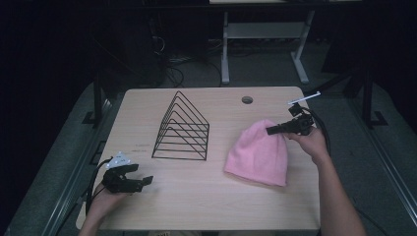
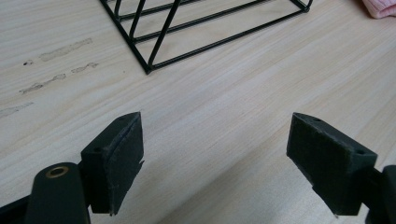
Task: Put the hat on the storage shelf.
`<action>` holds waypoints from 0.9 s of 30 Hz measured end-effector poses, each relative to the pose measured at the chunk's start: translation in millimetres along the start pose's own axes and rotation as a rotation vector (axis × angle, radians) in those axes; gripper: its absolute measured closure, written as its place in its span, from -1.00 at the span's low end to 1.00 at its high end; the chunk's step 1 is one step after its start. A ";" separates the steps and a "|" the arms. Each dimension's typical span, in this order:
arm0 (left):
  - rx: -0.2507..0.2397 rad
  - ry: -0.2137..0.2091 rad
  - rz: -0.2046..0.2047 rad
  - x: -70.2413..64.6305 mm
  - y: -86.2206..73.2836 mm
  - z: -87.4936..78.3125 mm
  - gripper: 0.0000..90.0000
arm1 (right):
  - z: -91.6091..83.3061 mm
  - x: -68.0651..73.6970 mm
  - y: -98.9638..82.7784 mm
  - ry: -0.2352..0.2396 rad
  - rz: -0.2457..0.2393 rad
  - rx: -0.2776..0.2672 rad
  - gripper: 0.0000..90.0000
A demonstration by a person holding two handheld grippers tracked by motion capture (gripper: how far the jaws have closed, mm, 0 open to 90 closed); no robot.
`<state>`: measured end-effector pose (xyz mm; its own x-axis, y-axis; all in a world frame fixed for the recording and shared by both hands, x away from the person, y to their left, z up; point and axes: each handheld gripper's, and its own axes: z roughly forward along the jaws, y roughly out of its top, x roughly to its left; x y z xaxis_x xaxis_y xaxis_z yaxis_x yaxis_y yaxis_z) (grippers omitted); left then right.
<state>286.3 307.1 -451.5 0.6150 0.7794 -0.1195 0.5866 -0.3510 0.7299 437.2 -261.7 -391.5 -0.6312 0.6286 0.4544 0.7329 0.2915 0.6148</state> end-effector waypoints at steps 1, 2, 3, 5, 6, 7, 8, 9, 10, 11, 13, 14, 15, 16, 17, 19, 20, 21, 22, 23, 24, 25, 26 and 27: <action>0.000 -0.001 0.001 -0.1 -0.1 0.0 -0.58 | 0.0 0.0 0.0 0.000 0.000 0.000 0.71; 0.001 -0.001 0.001 -0.1 -0.2 0.1 -0.58 | -1.6 2.3 1.3 0.002 -0.005 -0.004 0.71; 0.002 -0.001 0.001 0.0 -0.2 0.0 -0.58 | -3.5 5.5 3.1 0.001 -0.013 -0.007 0.72; 0.003 -0.003 0.002 0.0 -0.4 -0.1 -0.58 | -9.1 14.5 8.6 0.003 -0.041 -0.015 0.72; 0.003 -0.004 -0.004 -0.4 -0.5 -0.2 -0.58 | -11.1 17.6 10.7 0.000 -0.053 -0.015 0.72; 0.003 -0.004 -0.004 -0.4 -0.6 -0.2 -0.58 | -11.1 17.6 10.7 0.000 -0.053 -0.015 0.72; 0.004 -0.004 -0.004 -0.3 -0.6 -0.2 -0.58 | -13.2 20.7 12.5 0.000 -0.060 -0.017 0.72; 0.003 -0.005 -0.005 -0.3 -0.7 -0.2 -0.58 | -15.1 23.6 14.3 0.001 -0.070 -0.021 0.72; 0.004 -0.005 -0.004 -0.3 -0.7 -0.3 -0.58 | -18.9 29.3 18.1 -0.004 -0.088 -0.021 0.72; 0.004 -0.006 -0.004 -0.2 -0.7 -0.3 -0.58 | -18.9 29.3 18.1 -0.004 -0.088 -0.021 0.72; -0.001 -0.007 -0.010 -0.6 -0.9 0.0 -0.58 | -24.1 36.2 22.3 -0.005 -0.108 -0.027 0.72; -0.001 -0.008 -0.009 -0.6 -1.0 -0.1 -0.58 | -25.8 38.2 23.5 -0.005 -0.116 -0.030 0.72; 0.001 -0.009 -0.008 -0.6 -1.0 -0.1 -0.58 | -27.9 40.8 24.9 -0.008 -0.125 -0.035 0.72; 0.002 -0.010 -0.009 -0.7 -1.0 -0.1 -0.58 | -29.9 43.0 26.4 -0.014 -0.134 -0.036 0.72; 0.010 -0.011 0.000 -0.2 -0.9 -0.7 -0.58 | -32.1 45.0 27.6 -0.016 -0.141 -0.036 0.72; 0.010 -0.014 0.002 -0.3 -0.7 -1.0 -0.58 | -36.3 48.4 29.5 -0.024 -0.150 -0.040 0.72; 0.011 -0.015 0.003 -0.2 -0.6 -1.2 -0.58 | -38.6 50.0 30.2 -0.026 -0.155 -0.043 0.72; 0.011 -0.015 0.003 -0.2 -0.5 -1.4 -0.58 | -40.7 51.5 30.8 -0.028 -0.158 -0.047 0.72; 0.009 -0.015 0.002 -0.2 -0.5 -1.4 -0.58 | -43.0 53.2 31.5 -0.030 -0.162 -0.049 0.72; 0.009 -0.012 0.000 -0.2 -0.4 -1.5 -0.58 | -44.8 54.8 32.1 -0.033 -0.166 -0.053 0.72; 0.008 -0.011 -0.001 -0.2 -0.2 -1.7 -0.58 | -48.7 58.2 33.6 -0.039 -0.177 -0.059 0.72; 0.009 -0.012 0.000 -0.3 0.0 -2.0 -0.58 | -48.7 58.2 33.6 -0.039 -0.177 -0.059 0.72; 0.008 -0.013 0.000 -0.6 0.1 -2.2 -0.58 | -51.2 60.4 34.6 -0.041 -0.184 -0.060 0.72; 0.004 -0.015 0.002 -1.2 0.3 -2.7 -0.58 | -52.6 61.4 35.3 -0.044 -0.189 -0.061 0.72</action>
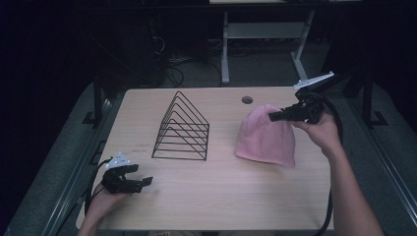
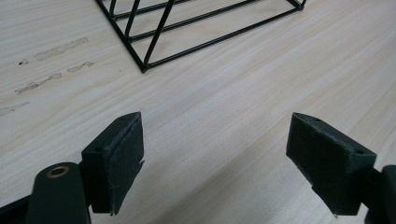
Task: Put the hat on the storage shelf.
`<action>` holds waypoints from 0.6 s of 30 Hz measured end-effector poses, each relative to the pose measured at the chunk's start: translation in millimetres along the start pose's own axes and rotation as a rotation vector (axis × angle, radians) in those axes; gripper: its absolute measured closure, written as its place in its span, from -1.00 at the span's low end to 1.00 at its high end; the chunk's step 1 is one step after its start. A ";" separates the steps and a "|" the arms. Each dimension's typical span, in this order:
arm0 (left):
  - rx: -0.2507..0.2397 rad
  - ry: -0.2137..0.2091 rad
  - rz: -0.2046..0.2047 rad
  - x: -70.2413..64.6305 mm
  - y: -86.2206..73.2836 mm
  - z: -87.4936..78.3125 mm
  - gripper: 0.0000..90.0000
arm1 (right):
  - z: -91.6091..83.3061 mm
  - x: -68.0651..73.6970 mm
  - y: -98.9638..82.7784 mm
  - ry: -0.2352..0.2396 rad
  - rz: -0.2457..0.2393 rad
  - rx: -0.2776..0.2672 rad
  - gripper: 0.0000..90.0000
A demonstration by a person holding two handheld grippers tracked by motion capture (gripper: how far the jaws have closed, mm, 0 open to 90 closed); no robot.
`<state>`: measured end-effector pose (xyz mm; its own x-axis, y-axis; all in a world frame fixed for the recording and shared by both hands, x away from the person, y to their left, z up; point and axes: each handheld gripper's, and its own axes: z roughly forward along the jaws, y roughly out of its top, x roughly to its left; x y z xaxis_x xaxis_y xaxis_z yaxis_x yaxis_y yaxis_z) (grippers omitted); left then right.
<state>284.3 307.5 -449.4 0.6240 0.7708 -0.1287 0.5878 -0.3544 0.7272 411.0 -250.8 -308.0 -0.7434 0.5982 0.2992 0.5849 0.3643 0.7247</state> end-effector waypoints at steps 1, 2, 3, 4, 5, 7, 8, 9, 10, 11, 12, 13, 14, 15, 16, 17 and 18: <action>0.000 0.000 0.000 0.0 0.0 0.0 -0.58 | 0.0 0.0 0.0 0.000 0.000 0.000 0.72; 0.003 -0.002 0.002 -0.2 0.3 -0.4 -0.58 | -2.6 1.8 1.7 -0.001 -0.008 -0.006 0.72; 0.007 -0.002 0.004 -0.4 0.8 -0.8 -0.58 | -3.7 2.9 2.5 -0.003 -0.012 -0.008 0.72; 0.004 -0.004 -0.001 -1.1 1.4 -0.9 -0.58 | -3.7 2.9 2.5 -0.003 -0.012 -0.008 0.72; 0.007 -0.004 0.012 -0.5 2.6 -1.7 -0.58 | -5.0 3.9 3.5 -0.002 -0.018 -0.009 0.72; 0.004 -0.006 0.015 -1.0 5.2 -3.4 -0.58 | -7.1 5.9 5.4 0.002 -0.029 -0.015 0.72; 0.006 -0.006 0.017 -1.4 7.0 -4.6 -0.58 | -8.5 7.5 7.1 0.002 -0.034 -0.014 0.72; 0.003 -0.009 0.020 -1.6 8.1 -5.2 -0.58 | -9.6 8.7 8.4 0.001 -0.041 -0.016 0.72; 0.002 -0.009 0.024 -2.0 9.8 -6.6 -0.58 | -10.5 9.3 9.3 0.004 -0.044 -0.016 0.72; -0.001 -0.015 0.027 -2.1 11.6 -8.4 -0.58 | -11.7 10.2 10.8 0.005 -0.049 -0.017 0.72; -0.009 -0.018 0.032 -2.0 13.0 -9.2 -0.58 | -13.3 11.6 12.8 0.004 -0.056 -0.018 0.72; -0.008 -0.018 0.036 -2.0 14.4 -10.5 -0.58 | -15.8 13.9 15.8 0.004 -0.065 -0.022 0.72; 0.000 -0.019 0.053 -1.2 16.0 -12.1 -0.58 | -15.8 13.9 15.8 0.004 -0.065 -0.022 0.72; -0.003 -0.022 0.047 -1.8 17.0 -13.0 -0.58 | -17.3 15.4 17.6 0.005 -0.068 -0.026 0.72; 0.000 -0.025 0.051 -1.6 18.4 -14.4 -0.58 | -19.9 18.3 20.7 0.009 -0.078 -0.033 0.72; 0.005 -0.030 0.061 -1.1 19.5 -15.9 -0.58 | -20.9 19.9 22.3 0.009 -0.085 -0.035 0.72; 0.001 -0.034 0.057 -1.7 20.7 -16.9 -0.58 | -20.9 19.9 22.3 0.009 -0.085 -0.035 0.72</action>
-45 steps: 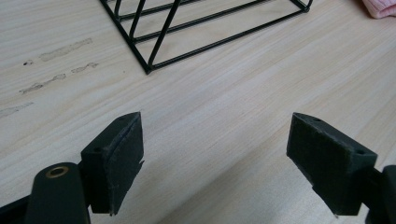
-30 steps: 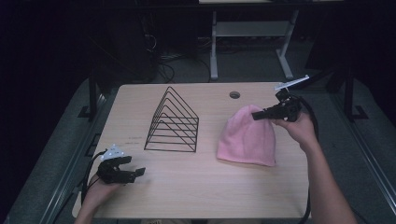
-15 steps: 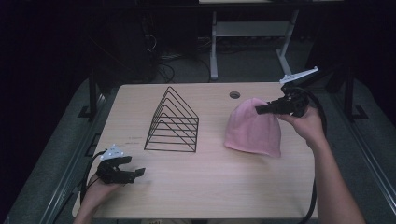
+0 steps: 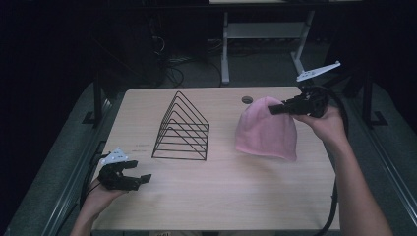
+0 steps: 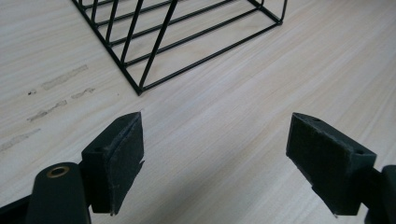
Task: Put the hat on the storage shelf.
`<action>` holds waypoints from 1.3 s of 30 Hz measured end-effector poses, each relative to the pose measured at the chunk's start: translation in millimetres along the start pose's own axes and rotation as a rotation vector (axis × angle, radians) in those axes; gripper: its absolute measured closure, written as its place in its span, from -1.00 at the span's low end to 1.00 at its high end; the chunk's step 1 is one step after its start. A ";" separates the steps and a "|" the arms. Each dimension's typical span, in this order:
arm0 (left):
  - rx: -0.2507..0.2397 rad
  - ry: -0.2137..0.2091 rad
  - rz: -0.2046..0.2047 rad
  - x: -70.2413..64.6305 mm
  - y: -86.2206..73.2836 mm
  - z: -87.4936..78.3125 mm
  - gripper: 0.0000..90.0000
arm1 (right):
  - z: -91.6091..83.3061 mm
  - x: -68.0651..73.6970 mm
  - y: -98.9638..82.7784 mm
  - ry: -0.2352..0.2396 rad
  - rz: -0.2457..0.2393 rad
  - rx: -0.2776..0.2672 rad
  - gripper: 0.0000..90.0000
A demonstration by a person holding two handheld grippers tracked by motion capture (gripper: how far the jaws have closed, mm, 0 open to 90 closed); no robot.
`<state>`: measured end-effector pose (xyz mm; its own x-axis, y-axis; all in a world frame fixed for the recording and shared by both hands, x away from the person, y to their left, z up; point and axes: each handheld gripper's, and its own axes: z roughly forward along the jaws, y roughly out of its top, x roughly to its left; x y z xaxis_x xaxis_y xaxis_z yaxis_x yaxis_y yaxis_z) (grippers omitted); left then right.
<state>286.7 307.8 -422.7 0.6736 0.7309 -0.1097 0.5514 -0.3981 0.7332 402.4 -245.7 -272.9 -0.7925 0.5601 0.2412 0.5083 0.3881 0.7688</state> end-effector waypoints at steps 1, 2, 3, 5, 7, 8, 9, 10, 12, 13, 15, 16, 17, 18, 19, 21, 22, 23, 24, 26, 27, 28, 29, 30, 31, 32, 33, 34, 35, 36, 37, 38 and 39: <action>0.001 -0.004 0.008 0.4 1.2 -1.3 -0.58 | -1.7 2.9 3.5 -0.001 -0.009 0.000 0.72; 0.006 -0.011 0.009 0.3 2.5 -2.7 -0.58 | -1.7 2.9 3.5 -0.001 -0.009 0.000 0.72; 0.006 -0.014 0.017 0.4 3.9 -3.8 -0.58 | -2.6 4.6 5.4 0.000 -0.014 0.001 0.72; 0.007 -0.018 0.028 -0.5 7.2 -6.4 -0.58 | -5.0 9.1 10.6 0.004 -0.027 -0.005 0.72; 0.005 -0.028 0.038 -1.2 10.9 -9.2 -0.58 | -6.1 10.5 12.5 0.006 -0.030 -0.006 0.72; 0.000 -0.032 0.039 -2.0 12.9 -10.6 -0.58 | -7.2 12.3 14.4 0.008 -0.033 -0.008 0.72; -0.005 -0.037 0.044 -2.4 15.1 -12.0 -0.58 | -7.9 13.8 16.1 0.009 -0.039 -0.009 0.72; -0.005 -0.045 0.048 -3.1 17.4 -13.3 -0.58 | -9.7 17.0 19.9 0.010 -0.049 -0.008 0.72; -0.006 -0.053 0.059 -4.6 22.6 -15.9 -0.58 | -10.7 18.8 21.6 0.014 -0.051 -0.011 0.72; -0.004 -0.057 0.068 -5.1 25.4 -17.2 -0.58 | -11.6 20.1 23.3 0.017 -0.054 -0.014 0.72; -0.012 -0.070 0.074 -6.7 30.7 -19.5 -0.58 | -13.6 22.5 26.6 0.020 -0.058 -0.018 0.72; -0.016 -0.079 0.076 -7.3 33.5 -20.9 -0.58 | -14.5 23.6 28.2 0.024 -0.062 -0.021 0.72; -0.018 -0.083 0.083 -8.1 37.2 -22.6 -0.58 | -15.5 24.6 29.8 0.024 -0.068 -0.022 0.72; -0.018 -0.086 0.087 -8.9 40.2 -23.6 -0.58 | -16.7 26.1 31.8 0.025 -0.068 -0.021 0.72; -0.016 -0.089 0.091 -9.2 42.4 -24.2 -0.58 | -18.3 28.0 34.5 0.026 -0.074 -0.022 0.72; -0.014 -0.091 0.104 -10.2 47.6 -25.4 -0.58 | -19.1 28.8 36.0 0.024 -0.080 -0.023 0.72; -0.013 -0.092 0.115 -10.7 51.3 -26.4 -0.58 | -19.9 29.8 37.1 0.025 -0.080 -0.023 0.72; -0.018 -0.103 0.119 -12.3 57.3 -28.5 -0.58 | -21.9 31.8 39.9 0.024 -0.084 -0.024 0.72; -0.018 -0.103 0.119 -12.3 57.3 -28.5 -0.58 | -21.9 31.8 39.9 0.024 -0.084 -0.024 0.72; -0.026 -0.109 0.129 -13.8 63.4 -30.2 -0.58 | -23.7 33.8 42.8 0.024 -0.091 -0.024 0.72; -0.027 -0.113 0.134 -14.5 66.5 -31.1 -0.58 | -24.2 34.6 43.7 0.025 -0.092 -0.025 0.72; -0.026 -0.117 0.140 -15.0 69.8 -31.8 -0.58 | -25.0 35.5 44.9 0.025 -0.093 -0.026 0.72; -0.026 -0.123 0.143 -16.0 73.5 -32.4 -0.58 | -25.5 36.4 46.2 0.027 -0.096 -0.028 0.72; -0.024 -0.125 0.149 -16.3 75.7 -32.8 -0.58 | -26.0 37.6 47.8 0.028 -0.096 -0.027 0.72; -0.023 -0.126 0.152 -17.1 78.6 -33.2 -0.58 | -25.9 38.1 48.7 0.029 -0.100 -0.028 0.72; -0.024 -0.131 0.155 -17.9 81.5 -33.8 -0.58 | -26.1 39.3 50.1 0.029 -0.101 -0.025 0.72; -0.026 -0.135 0.160 -18.6 84.4 -34.6 -0.58 | -25.9 40.4 51.3 0.031 -0.105 -0.025 0.72; -0.030 -0.145 0.167 -20.1 90.2 -36.2 -0.58 | -25.9 42.5 53.9 0.032 -0.111 -0.023 0.72; -0.030 -0.145 0.167 -20.1 90.2 -36.2 -0.58 | -25.9 42.5 53.9 0.032 -0.111 -0.023 0.72; -0.034 -0.149 0.173 -20.8 93.9 -37.2 -0.58 | -25.8 43.5 55.2 0.033 -0.114 -0.023 0.72; -0.035 -0.151 0.175 -21.5 96.0 -37.9 -0.58 | -25.7 45.1 56.9 0.034 -0.116 -0.023 0.72; -0.037 -0.155 0.178 -22.2 98.8 -38.4 -0.58 | -25.6 45.9 57.9 0.038 -0.119 -0.025 0.72; -0.036 -0.158 0.188 -22.9 102.5 -39.3 -0.58 | -25.6 47.1 59.5 0.039 -0.122 -0.025 0.72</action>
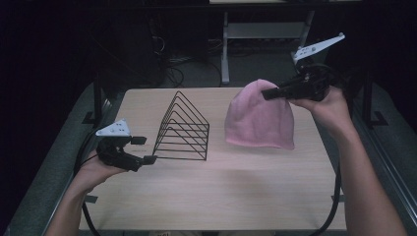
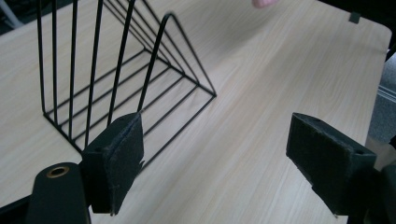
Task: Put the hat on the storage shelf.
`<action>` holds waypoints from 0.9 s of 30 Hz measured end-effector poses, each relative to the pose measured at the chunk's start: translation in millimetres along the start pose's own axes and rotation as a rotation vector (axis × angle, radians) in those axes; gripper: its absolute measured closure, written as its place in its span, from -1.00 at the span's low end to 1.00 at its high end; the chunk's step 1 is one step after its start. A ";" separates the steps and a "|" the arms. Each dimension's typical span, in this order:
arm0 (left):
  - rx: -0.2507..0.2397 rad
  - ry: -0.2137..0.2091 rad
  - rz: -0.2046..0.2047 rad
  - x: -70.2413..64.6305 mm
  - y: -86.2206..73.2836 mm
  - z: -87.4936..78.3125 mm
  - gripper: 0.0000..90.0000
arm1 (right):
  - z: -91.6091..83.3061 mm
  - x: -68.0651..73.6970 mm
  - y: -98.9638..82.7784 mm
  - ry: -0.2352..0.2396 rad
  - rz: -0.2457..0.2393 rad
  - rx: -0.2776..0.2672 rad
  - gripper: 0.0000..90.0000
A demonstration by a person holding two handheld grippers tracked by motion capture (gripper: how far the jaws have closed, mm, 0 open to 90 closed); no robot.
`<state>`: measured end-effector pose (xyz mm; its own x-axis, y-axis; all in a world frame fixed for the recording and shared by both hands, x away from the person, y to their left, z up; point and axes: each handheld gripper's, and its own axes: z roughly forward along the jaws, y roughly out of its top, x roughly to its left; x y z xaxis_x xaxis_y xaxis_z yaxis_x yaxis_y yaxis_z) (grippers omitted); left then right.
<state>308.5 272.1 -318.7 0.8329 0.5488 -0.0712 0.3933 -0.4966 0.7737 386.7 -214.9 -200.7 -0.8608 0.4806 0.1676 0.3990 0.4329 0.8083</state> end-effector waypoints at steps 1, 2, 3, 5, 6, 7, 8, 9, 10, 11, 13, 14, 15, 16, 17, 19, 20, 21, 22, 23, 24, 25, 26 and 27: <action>0.000 -0.001 0.003 -0.3 2.2 -0.2 -0.58 | 0.2 1.2 2.3 0.001 -0.004 -0.001 0.72; -0.001 -0.004 0.005 -0.7 5.0 -0.2 -0.58 | 0.3 1.9 3.7 0.003 -0.006 -0.001 0.72; -0.003 -0.008 0.009 -0.8 7.7 -0.1 -0.58 | 0.6 3.2 5.8 0.005 -0.009 0.000 0.72; 0.001 -0.017 0.016 -0.8 13.9 0.6 -0.58 | 1.6 5.8 10.6 0.009 -0.018 -0.001 0.72; 0.003 -0.016 0.023 -0.8 15.8 0.9 -0.58 | 2.1 7.4 13.4 0.010 -0.022 0.000 0.72; 0.007 -0.017 0.027 -1.0 18.2 1.0 -0.58 | 2.4 8.3 15.2 0.011 -0.026 -0.001 0.72; 0.005 -0.020 0.031 -1.0 20.5 1.1 -0.58 | 2.9 9.6 17.4 0.014 -0.028 -0.001 0.72; 0.002 -0.022 0.030 -1.1 22.0 1.3 -0.57 | 3.4 10.9 19.8 0.016 -0.032 0.000 0.72; -0.001 -0.025 0.031 -1.1 24.1 1.4 -0.57 | 4.6 13.2 24.2 0.019 -0.039 0.002 0.72; 0.000 -0.027 0.037 -0.6 26.2 1.3 -0.57 | 4.6 13.2 24.2 0.019 -0.039 0.002 0.72; 0.001 -0.030 0.041 -0.1 29.7 1.3 -0.57 | 6.3 16.0 29.5 0.022 -0.048 0.003 0.72; -0.004 -0.034 0.039 0.0 31.3 1.7 -0.57 | 7.1 17.3 32.1 0.024 -0.056 0.002 0.72; -0.002 -0.035 0.044 0.9 32.8 1.5 -0.57 | 8.0 18.7 34.6 0.030 -0.059 0.001 0.72; -0.006 -0.037 0.037 1.1 34.2 1.9 -0.57 | 9.2 19.7 37.0 0.033 -0.064 -0.001 0.72; -0.004 -0.040 0.041 2.3 35.5 2.0 -0.57 | 10.5 20.8 39.5 0.036 -0.067 0.000 0.72; -0.008 -0.046 0.040 3.8 38.1 2.3 -0.56 | 13.5 23.1 44.2 0.040 -0.077 0.003 0.72; -0.004 -0.050 0.043 4.8 39.8 2.1 -0.56 | 15.3 24.1 46.4 0.044 -0.083 0.004 0.72; -0.009 -0.055 0.043 5.4 41.6 2.5 -0.56 | 17.0 25.1 48.5 0.048 -0.088 0.004 0.72; -0.012 -0.062 0.041 5.9 43.4 2.7 -0.56 | 18.7 25.9 50.6 0.054 -0.090 0.004 0.72; -0.015 -0.066 0.041 6.4 45.4 3.1 -0.56 | 20.5 26.7 52.6 0.058 -0.093 0.005 0.72; -0.017 -0.069 0.044 6.7 48.1 3.9 -0.56 | 22.5 27.6 54.4 0.060 -0.095 0.006 0.72; -0.017 -0.070 0.045 6.8 49.8 4.2 -0.56 | 24.9 28.4 56.7 0.064 -0.100 0.010 0.72; -0.019 -0.075 0.044 6.8 52.0 4.9 -0.55 | 28.4 29.8 59.6 0.071 -0.104 0.014 0.72; -0.020 -0.080 0.048 7.0 54.2 5.5 -0.55 | 28.4 29.8 59.6 0.071 -0.104 0.014 0.72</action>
<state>337.8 245.3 -280.7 0.8795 0.4686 -0.0827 0.3445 -0.5071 0.7900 393.8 -153.1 -163.6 -0.9176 0.3779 0.1234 0.3107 0.4880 0.8157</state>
